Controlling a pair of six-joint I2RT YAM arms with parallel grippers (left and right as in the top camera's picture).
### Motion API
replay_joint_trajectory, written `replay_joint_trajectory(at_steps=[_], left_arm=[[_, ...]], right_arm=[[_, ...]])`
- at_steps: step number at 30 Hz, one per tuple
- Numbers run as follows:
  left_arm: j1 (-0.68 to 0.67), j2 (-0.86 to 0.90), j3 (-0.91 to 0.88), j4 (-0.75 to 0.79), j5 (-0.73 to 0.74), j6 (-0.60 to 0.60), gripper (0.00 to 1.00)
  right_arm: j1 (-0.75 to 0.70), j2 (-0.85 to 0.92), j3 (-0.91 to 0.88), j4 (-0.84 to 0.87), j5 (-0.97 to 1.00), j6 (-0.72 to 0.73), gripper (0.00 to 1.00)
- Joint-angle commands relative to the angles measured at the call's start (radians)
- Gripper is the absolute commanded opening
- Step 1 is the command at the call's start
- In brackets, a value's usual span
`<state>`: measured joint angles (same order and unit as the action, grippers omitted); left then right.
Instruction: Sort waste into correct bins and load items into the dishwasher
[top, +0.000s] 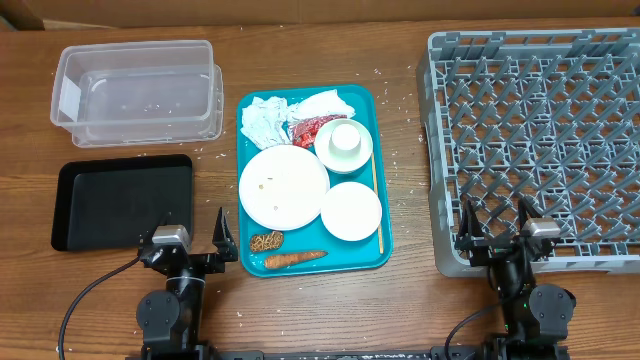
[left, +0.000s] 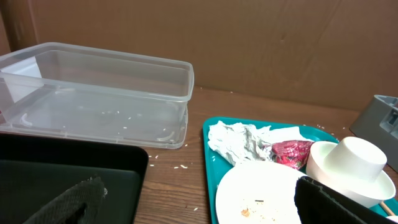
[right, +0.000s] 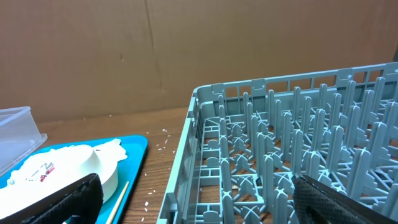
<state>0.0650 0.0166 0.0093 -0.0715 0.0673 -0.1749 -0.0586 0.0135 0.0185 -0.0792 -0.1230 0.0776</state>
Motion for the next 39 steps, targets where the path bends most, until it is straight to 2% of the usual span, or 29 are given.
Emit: replay_joint_trajectory(at_steps=[1, 18, 19, 23, 26, 27, 28, 32, 34, 36, 39], left_arm=[[0.000, -0.011, -0.005, -0.002, -0.011, 0.026, 1.00], [0.000, -0.011, -0.005, -0.002, -0.011, 0.024, 1.00], [0.000, -0.011, -0.005, 0.008, 0.011, -0.009, 1.00], [0.000, -0.011, -0.004, 0.027, 0.264, -0.324, 1.00], [0.000, -0.011, -0.004, 0.069, 0.295, -0.500, 1.00], [0.000, -0.011, -0.004, 0.105, 0.301, -0.528, 1.00], [0.000, -0.011, -0.004, 0.208, 0.343, -0.566, 1.00], [0.000, -0.011, 0.003, 0.467, 0.383, -0.570, 1.00], [0.000, -0.011, 0.039, 0.537, 0.367, -0.560, 1.00], [0.000, -0.006, 0.108, 0.499, 0.360, -0.513, 1.00], [0.000, 0.042, 0.257, 0.321, 0.380, -0.390, 1.00]], right_arm=[[-0.005, -0.011, -0.010, 0.005, 0.010, -0.003, 1.00], [-0.005, -0.011, -0.010, 0.005, 0.010, -0.003, 1.00], [-0.005, -0.011, -0.010, 0.005, 0.010, -0.003, 1.00], [-0.005, -0.011, -0.010, 0.005, 0.010, -0.003, 1.00], [-0.005, -0.011, -0.010, 0.005, 0.010, -0.003, 1.00], [-0.005, -0.011, -0.010, 0.005, 0.010, -0.003, 1.00], [-0.005, -0.011, -0.010, 0.005, 0.010, -0.003, 1.00], [-0.005, -0.011, -0.010, 0.005, 0.010, -0.003, 1.00], [-0.005, -0.011, -0.010, 0.005, 0.010, -0.003, 1.00], [-0.005, -0.011, -0.010, 0.005, 0.010, -0.003, 1.00], [-0.005, -0.011, -0.010, 0.005, 0.010, -0.003, 1.00]])
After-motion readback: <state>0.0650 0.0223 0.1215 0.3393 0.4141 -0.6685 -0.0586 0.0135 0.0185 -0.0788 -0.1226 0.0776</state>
